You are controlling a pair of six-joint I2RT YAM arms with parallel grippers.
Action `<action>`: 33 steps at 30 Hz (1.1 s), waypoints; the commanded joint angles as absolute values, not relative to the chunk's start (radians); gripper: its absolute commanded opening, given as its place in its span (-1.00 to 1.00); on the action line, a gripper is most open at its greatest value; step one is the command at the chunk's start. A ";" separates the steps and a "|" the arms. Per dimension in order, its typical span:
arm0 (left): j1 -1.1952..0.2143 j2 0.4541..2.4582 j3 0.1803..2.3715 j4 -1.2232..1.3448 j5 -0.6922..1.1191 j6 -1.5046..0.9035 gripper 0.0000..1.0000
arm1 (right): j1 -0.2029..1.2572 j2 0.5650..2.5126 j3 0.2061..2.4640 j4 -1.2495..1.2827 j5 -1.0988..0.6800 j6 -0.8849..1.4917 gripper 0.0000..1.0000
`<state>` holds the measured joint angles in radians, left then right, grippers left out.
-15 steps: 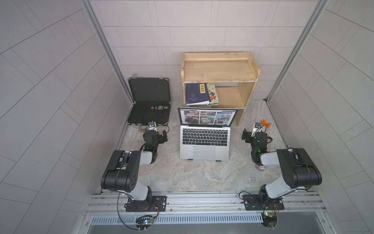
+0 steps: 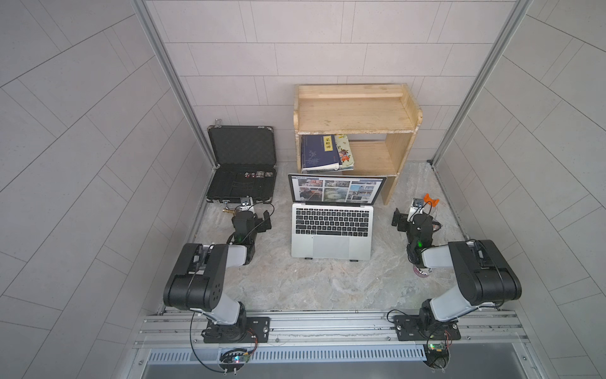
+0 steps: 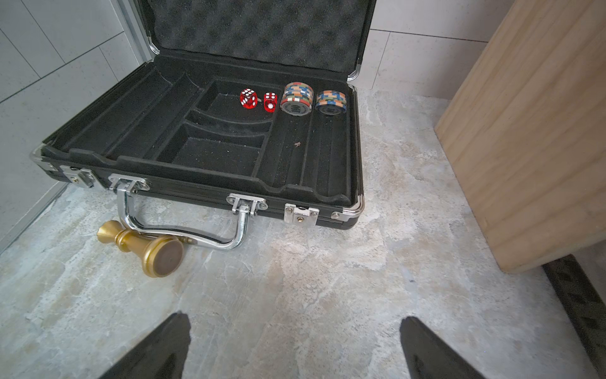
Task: Close the laptop lid and set it aside
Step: Close the lid of the laptop.
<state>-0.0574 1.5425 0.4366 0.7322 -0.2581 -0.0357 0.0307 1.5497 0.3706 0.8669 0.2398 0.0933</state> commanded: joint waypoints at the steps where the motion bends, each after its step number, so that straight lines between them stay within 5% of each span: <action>1: -0.059 1.533 0.442 0.741 -0.258 -0.037 1.00 | 0.032 1.534 0.384 0.860 0.235 0.092 1.00; 13: -0.059 1.516 0.454 0.716 -0.233 -0.025 1.00 | 0.037 1.513 0.379 0.888 0.270 0.090 1.00; 18: -0.071 1.397 0.699 0.171 -0.341 -0.098 1.00 | 0.038 1.315 0.563 0.330 0.398 0.203 1.00; 33: -0.119 1.053 0.934 -0.402 -0.224 -0.590 1.00 | 0.047 1.104 0.961 -0.478 0.232 0.528 0.82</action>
<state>-0.1200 1.1015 0.8471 -0.2398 -0.2764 -0.4679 0.0410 1.1576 0.9157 -0.2707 0.2703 0.4469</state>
